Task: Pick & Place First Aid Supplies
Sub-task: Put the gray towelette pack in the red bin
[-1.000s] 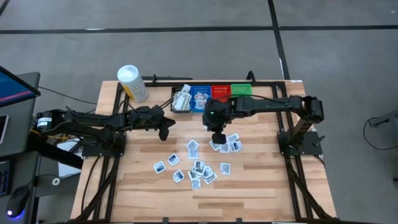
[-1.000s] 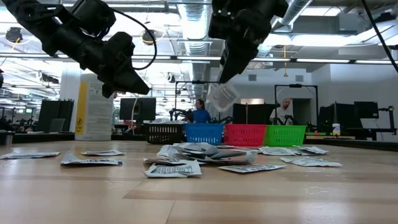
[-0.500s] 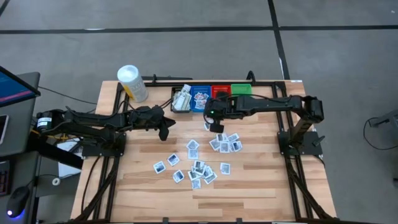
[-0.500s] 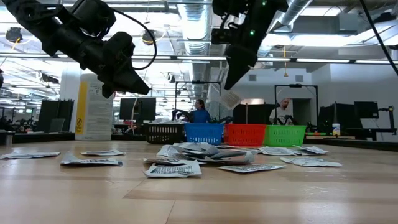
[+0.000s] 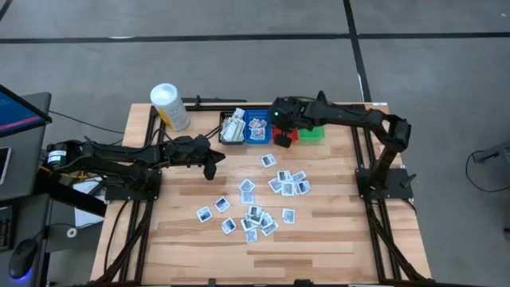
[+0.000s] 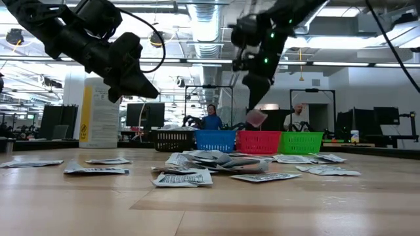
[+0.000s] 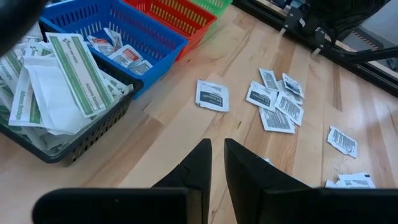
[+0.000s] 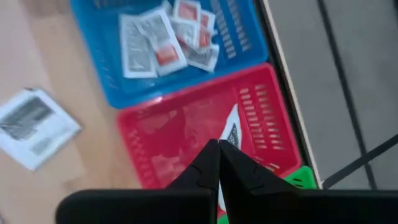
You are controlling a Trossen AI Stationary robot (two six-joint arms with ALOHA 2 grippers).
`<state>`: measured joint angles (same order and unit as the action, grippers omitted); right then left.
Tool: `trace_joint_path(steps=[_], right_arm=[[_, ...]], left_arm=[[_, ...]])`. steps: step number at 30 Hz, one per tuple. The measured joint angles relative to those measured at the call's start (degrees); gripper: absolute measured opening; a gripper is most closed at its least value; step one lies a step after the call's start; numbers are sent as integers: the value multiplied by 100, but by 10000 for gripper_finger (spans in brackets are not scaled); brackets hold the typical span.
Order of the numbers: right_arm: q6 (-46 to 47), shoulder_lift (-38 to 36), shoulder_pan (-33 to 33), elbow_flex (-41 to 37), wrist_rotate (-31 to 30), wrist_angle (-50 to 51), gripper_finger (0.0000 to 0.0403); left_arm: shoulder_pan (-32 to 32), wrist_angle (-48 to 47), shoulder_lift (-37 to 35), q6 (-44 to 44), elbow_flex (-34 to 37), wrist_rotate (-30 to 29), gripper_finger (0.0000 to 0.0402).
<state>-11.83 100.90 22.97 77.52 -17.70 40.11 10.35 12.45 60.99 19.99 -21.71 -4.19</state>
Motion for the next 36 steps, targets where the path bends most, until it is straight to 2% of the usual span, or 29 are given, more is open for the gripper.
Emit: trace_joint_path(steps=[4,10,20,23,31,36], right_arm=[[-69,365,272,-7,119,29,0],[-59,612,236,-4,154,-126,14],[-167,505,-63,10,290,-288,114],[-77,360,-177,1,273,-283,131],[-208,-344,-714,11,333,-819,114],[-197,-646,-995,11,1002,-939,107]], left_arm=[[0,31,1,3,2,-2,43],[0,54,2,46,2,0,43],[0,75,2,46,2,0,43],[0,77,2,46,2,0,43],[0,76,2,46,2,0,43],[-6,79,2,46,2,-1,43]])
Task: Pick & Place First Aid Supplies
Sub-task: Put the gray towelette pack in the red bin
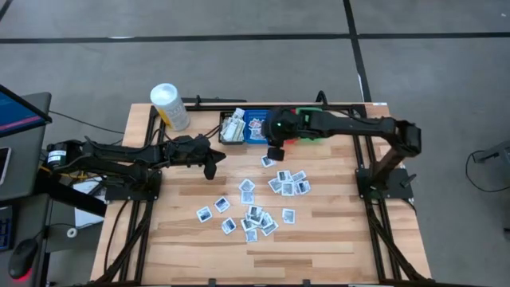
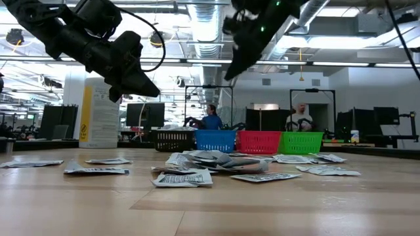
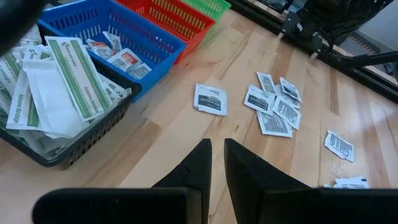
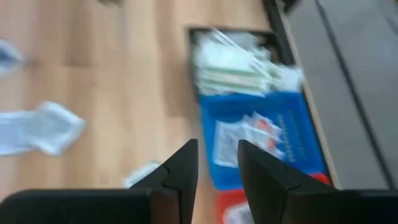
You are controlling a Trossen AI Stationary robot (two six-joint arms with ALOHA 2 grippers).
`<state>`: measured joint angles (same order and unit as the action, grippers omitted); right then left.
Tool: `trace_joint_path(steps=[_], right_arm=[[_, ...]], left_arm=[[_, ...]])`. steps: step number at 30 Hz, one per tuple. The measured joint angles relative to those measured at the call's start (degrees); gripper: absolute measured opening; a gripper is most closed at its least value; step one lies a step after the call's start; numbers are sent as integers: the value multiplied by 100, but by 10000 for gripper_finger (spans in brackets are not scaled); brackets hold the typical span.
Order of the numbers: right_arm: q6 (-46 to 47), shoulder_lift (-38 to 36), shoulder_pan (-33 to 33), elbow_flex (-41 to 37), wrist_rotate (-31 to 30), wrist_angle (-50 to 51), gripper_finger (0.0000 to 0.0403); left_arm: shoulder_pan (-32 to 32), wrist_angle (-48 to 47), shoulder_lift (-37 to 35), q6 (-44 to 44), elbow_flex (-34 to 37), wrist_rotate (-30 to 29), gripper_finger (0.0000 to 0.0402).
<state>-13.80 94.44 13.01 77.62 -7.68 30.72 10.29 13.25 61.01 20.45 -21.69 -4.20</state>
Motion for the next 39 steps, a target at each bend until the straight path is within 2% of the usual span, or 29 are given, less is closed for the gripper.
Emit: trace_joint_path(steps=[5,11,15,26,29,33,39], right_arm=[[295,-270,-145,-328,330,-150,107],[1101,-817,-203,-1965,283,-1510,107],[1542,-753,-325,-2633,273,-2362,107],[1513,466,-980,-2714,297,-2990,107],[1492,712,-1059,-2692,-112,-3014,107],[1412,836,-1071,-2658,-511,-3014,107],[1042,834,-1021,-2660,-417,-3050,107]], left_arm=[[-105,54,0,-1,0,1,43],[-256,157,0,0,0,3,43],[-247,218,0,31,0,-1,43],[-249,320,0,58,0,-35,43],[-254,348,0,101,0,-42,43],[-254,360,0,105,0,-42,43],[-254,390,0,105,0,-42,43]])
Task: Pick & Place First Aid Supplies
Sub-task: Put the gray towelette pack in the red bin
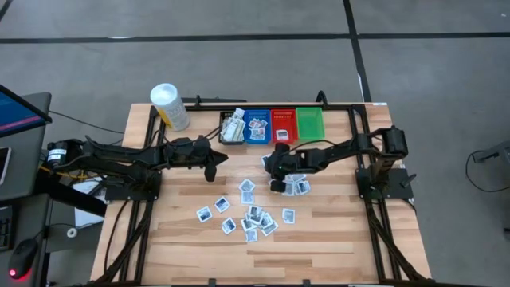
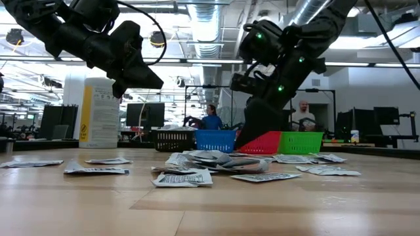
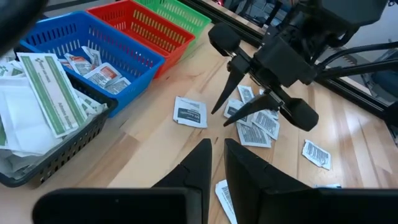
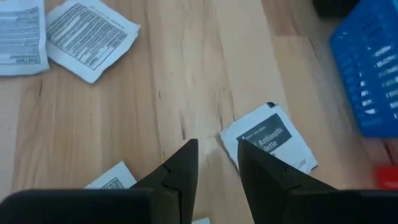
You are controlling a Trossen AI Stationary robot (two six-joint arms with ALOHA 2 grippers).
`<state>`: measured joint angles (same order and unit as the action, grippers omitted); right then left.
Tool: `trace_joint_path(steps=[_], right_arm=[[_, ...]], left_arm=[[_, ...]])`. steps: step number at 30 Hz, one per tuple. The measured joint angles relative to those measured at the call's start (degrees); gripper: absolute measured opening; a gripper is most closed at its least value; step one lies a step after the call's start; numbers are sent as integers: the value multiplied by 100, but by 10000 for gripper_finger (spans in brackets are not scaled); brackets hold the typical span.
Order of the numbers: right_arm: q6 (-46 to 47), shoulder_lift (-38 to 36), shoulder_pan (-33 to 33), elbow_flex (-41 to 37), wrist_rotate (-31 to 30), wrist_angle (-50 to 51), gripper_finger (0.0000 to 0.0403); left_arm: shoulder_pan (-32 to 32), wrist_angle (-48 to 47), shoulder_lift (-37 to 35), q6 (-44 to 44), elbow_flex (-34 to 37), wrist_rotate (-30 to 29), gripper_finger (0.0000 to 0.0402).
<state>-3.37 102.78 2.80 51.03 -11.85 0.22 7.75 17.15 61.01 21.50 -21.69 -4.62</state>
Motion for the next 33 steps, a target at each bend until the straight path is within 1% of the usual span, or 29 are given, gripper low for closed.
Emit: trace_joint_path(steps=[3,9,15,22,26,33], right_arm=[[-260,34,-8,0,119,-62,107],[-507,405,34,13,146,-761,107],[-514,684,36,110,100,-749,107],[-470,547,-6,103,-347,-509,107],[-470,438,-28,158,-752,-400,107],[-468,417,-6,168,-743,-161,107]], left_arm=[[0,7,0,0,0,0,43],[0,13,0,0,0,-1,43],[0,37,0,2,0,23,43],[0,33,0,1,0,35,43],[0,31,0,-4,0,37,43],[0,28,0,-20,0,37,43]])
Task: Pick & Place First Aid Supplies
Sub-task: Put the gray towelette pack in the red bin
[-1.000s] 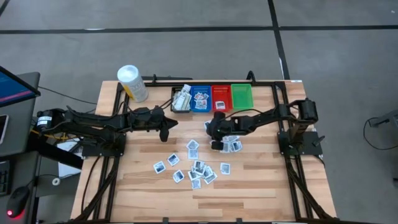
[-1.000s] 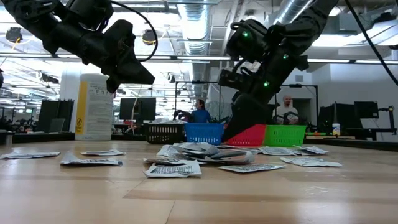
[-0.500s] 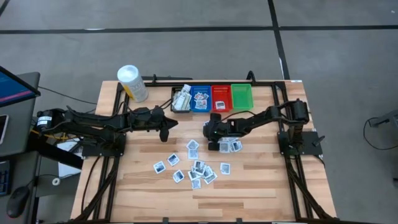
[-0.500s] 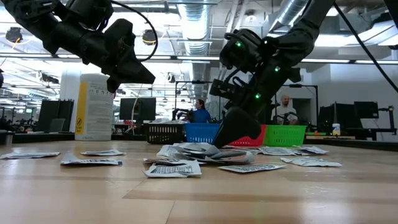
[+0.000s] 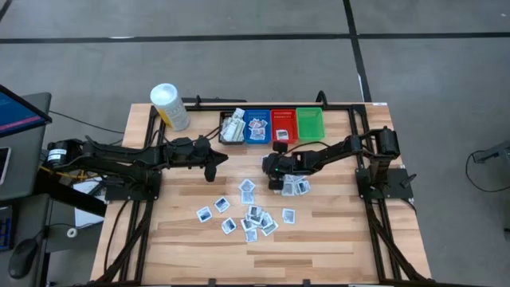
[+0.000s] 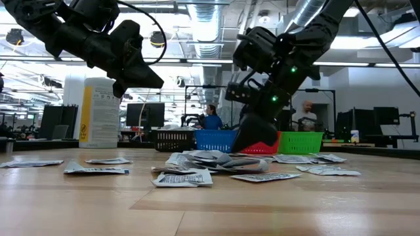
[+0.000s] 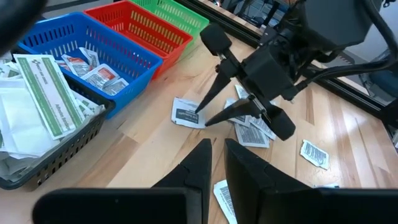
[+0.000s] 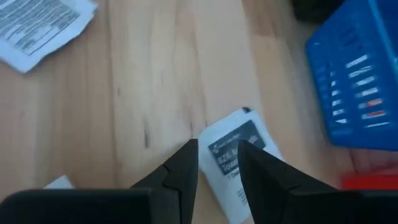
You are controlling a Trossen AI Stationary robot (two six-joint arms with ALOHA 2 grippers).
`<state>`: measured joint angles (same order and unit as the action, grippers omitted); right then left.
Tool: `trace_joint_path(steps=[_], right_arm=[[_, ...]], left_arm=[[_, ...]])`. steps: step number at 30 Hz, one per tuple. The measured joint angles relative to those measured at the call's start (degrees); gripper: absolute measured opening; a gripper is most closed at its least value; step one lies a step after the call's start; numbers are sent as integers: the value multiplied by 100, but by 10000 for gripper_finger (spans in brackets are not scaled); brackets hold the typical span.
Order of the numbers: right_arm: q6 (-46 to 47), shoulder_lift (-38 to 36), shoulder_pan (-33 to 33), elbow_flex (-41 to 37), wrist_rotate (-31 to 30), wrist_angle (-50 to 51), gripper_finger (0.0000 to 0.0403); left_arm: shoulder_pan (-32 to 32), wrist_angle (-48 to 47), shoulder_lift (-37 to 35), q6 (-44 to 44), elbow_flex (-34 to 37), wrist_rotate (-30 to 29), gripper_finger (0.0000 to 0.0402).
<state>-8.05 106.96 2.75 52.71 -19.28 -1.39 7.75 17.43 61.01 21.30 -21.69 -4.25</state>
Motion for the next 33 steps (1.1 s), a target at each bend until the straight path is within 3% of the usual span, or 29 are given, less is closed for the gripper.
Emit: trace_joint_path(steps=[5,28,33], right_arm=[[2,2,-5,0,543,26,107],[-34,20,349,2,756,23,107],[-60,20,398,7,919,70,89]], left_arm=[[0,0,0,0,0,0,43],[0,0,0,15,0,2,43],[0,2,0,15,0,1,43]])
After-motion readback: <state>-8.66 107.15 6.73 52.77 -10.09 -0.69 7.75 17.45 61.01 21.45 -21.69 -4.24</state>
